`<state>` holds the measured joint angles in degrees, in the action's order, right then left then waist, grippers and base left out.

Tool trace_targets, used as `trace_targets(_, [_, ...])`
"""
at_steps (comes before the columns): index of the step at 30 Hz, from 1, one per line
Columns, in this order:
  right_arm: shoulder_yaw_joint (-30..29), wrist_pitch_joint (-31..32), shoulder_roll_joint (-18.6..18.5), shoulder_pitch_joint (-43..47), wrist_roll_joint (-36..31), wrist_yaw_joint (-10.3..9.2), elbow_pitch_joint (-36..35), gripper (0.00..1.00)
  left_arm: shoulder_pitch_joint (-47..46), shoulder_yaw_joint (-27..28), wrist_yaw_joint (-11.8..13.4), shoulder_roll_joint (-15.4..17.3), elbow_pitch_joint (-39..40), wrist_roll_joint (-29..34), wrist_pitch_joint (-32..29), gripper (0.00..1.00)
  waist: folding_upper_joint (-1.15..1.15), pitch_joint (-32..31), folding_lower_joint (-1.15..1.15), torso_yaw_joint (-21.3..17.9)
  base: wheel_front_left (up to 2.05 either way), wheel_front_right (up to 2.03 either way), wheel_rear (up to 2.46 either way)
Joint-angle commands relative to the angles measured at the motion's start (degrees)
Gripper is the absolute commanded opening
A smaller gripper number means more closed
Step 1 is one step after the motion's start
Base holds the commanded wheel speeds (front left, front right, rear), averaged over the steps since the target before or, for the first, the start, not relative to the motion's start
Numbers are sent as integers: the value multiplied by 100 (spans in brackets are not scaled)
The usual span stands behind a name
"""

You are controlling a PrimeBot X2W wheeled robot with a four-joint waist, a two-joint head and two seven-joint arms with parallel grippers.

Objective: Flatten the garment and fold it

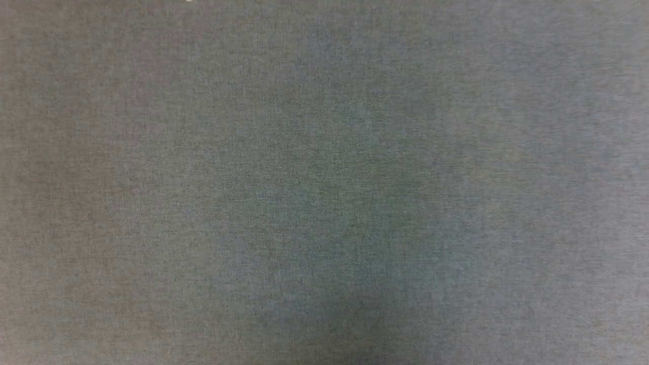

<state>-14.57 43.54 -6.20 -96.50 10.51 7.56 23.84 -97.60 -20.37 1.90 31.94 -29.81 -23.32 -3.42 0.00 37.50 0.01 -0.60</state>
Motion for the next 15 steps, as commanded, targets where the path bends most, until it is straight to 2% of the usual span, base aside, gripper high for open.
trace_targets(1, [1, -75, -13, 105, -36, -8, 47, 0, 101, 2, 9, -26, -83, -37, 69, 0, 0, 204, -1, 77, 0, 0, 0])
trace_targets(9, [127, -308, -47, 937, 313, -8, 243, 0, 828, -86, -73, -312, -574, -255, 491, 0, 0, 287, -1, 259, 0, 0, 0])
trace_targets(15, [501, -611, -148, 1910, 870, -8, 292, 0, 1531, -229, -235, -545, -952, -392, 852, 0, 0, -29, -1, 375, 0, 0, 0])
